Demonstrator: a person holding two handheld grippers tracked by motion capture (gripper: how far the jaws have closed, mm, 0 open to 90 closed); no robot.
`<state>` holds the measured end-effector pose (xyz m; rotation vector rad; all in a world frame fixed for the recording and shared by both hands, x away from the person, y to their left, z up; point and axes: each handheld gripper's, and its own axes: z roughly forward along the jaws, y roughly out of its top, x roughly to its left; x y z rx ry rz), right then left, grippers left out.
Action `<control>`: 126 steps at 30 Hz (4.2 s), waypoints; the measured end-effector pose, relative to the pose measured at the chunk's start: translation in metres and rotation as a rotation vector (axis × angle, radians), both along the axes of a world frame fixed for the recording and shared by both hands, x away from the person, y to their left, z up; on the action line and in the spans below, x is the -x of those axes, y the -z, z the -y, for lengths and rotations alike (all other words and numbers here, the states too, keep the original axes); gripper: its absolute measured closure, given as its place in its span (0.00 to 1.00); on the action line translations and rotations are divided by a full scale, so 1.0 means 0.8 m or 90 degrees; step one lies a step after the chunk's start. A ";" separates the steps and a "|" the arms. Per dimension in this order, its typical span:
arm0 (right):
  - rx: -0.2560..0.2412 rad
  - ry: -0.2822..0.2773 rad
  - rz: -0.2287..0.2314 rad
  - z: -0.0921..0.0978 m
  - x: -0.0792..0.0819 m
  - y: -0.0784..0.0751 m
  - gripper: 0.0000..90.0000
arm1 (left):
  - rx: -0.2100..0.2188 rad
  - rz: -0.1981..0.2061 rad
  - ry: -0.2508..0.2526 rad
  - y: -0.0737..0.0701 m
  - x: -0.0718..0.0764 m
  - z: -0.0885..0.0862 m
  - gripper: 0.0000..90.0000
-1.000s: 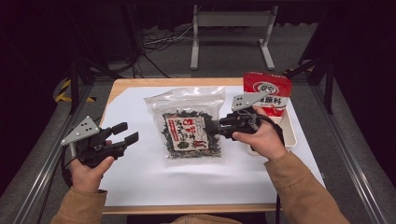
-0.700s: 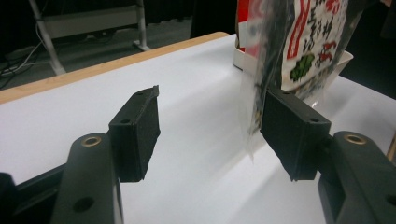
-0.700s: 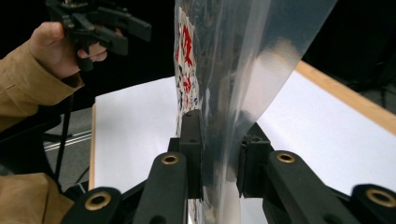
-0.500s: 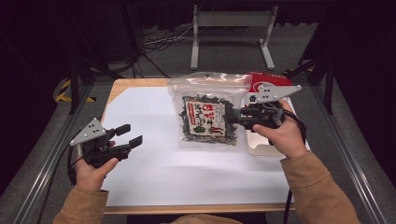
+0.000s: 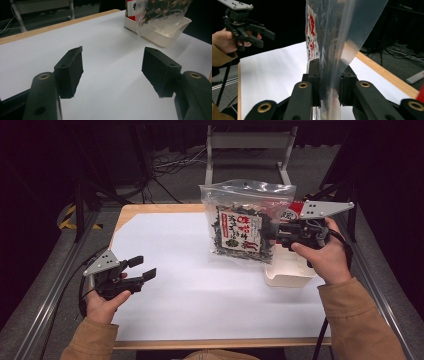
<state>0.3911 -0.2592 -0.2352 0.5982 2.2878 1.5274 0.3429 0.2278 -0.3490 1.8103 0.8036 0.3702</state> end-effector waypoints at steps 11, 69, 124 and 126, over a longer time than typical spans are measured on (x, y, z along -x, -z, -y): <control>0.001 0.053 0.027 0.029 -0.002 -0.007 0.84 | -0.012 -0.003 0.011 0.010 -0.002 0.009 0.36; 0.009 0.309 -0.026 0.129 -0.005 0.059 0.84 | -0.040 -0.015 -0.003 0.023 -0.004 0.007 0.32; -0.013 0.318 -0.033 0.146 0.028 0.129 0.34 | -0.044 -0.017 -0.002 0.026 -0.002 0.006 0.31; -0.015 0.316 -0.030 0.147 0.030 0.128 0.32 | -0.042 -0.016 -0.002 0.025 -0.001 0.005 0.31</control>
